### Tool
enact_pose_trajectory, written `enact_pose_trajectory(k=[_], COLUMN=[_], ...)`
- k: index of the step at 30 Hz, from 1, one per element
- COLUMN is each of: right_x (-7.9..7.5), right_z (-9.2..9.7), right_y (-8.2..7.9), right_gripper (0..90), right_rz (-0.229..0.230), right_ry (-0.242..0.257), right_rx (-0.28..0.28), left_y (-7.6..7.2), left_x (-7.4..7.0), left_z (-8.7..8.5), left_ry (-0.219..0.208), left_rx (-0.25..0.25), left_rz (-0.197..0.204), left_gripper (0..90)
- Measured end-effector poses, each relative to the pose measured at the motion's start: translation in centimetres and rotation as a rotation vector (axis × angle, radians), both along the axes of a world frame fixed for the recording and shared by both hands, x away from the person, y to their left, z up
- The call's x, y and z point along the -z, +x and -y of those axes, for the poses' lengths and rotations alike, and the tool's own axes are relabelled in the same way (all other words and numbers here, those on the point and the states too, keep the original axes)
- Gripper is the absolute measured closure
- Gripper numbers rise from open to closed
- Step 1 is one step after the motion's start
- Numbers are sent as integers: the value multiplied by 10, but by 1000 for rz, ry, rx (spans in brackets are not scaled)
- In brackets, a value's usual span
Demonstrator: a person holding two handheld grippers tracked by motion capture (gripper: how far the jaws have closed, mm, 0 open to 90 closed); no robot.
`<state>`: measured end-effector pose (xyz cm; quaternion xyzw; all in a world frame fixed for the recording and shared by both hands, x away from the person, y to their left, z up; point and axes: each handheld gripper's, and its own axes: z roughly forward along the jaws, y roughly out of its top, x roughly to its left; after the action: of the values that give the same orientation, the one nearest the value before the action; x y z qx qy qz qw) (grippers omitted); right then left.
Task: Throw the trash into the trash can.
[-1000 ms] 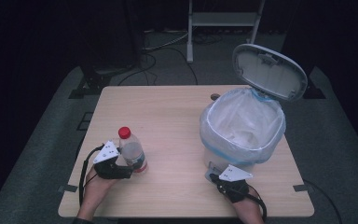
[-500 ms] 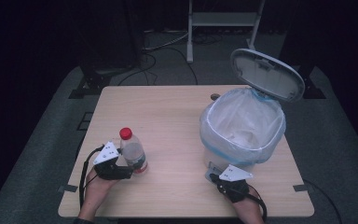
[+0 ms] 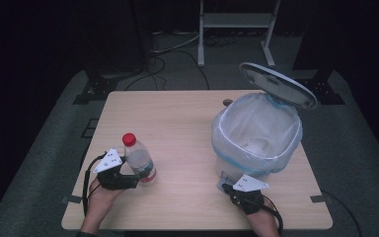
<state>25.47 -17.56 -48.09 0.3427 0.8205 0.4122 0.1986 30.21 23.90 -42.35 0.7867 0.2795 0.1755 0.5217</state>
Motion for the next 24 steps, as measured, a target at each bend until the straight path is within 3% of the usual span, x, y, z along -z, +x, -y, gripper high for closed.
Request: enact_pose_trajectory(k=[4,8,17,24], right_x=[0,0,-1,0], right_z=[0,0,0,0], right_y=[0,0,0,0], right_gripper=[900,900,900,900], right_rz=[0,-8,-15,-8], right_ry=[0,0,-5,-1], right_rx=[0,5,11,8], left_y=[0,-1,1,3], left_x=[-4,-10,-18,-28], left_z=[-2,-6,-5,-3], left_ry=[-6,-39,-41,-67], left_rx=[4,2,8,32], left_rz=[0,-4,2,-3], left_gripper=[283,284,284,284])
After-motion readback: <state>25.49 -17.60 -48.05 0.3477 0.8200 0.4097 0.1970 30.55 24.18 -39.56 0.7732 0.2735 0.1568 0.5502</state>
